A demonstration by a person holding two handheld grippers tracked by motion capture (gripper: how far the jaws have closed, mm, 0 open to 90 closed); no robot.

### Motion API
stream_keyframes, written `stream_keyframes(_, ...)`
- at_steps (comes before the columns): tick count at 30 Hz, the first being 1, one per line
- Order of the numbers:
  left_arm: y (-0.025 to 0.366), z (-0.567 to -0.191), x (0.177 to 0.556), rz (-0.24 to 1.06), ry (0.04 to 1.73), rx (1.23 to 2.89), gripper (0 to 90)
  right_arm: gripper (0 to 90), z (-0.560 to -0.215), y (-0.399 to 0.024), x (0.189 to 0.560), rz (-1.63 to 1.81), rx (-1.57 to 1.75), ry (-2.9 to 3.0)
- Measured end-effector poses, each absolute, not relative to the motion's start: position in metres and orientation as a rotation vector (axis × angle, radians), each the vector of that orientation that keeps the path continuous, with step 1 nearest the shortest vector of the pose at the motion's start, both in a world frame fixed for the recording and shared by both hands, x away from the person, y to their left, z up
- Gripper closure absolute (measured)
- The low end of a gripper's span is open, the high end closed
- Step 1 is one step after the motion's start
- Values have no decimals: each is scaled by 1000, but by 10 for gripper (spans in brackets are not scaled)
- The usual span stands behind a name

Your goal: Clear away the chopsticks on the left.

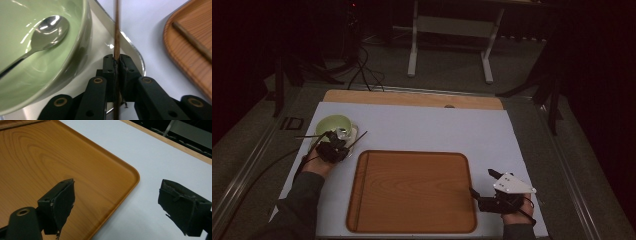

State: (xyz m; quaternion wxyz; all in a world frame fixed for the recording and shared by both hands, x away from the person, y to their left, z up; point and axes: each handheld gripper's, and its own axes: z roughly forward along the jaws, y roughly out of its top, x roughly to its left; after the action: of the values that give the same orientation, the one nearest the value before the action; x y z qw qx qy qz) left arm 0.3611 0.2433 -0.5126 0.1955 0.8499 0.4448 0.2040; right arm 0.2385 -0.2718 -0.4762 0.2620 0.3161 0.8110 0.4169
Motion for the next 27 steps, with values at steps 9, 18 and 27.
stream_keyframes(9,244,-500,356,549,1233,2312,854,135,-476,-272,238,1127,854,2193)
stream_keyframes(18,243,-487,350,550,1230,2244,855,135,-476,-272,238,1129,856,2191)
stream_keyframes(27,232,-474,342,568,1185,2230,855,135,-476,-272,238,1131,855,2187)
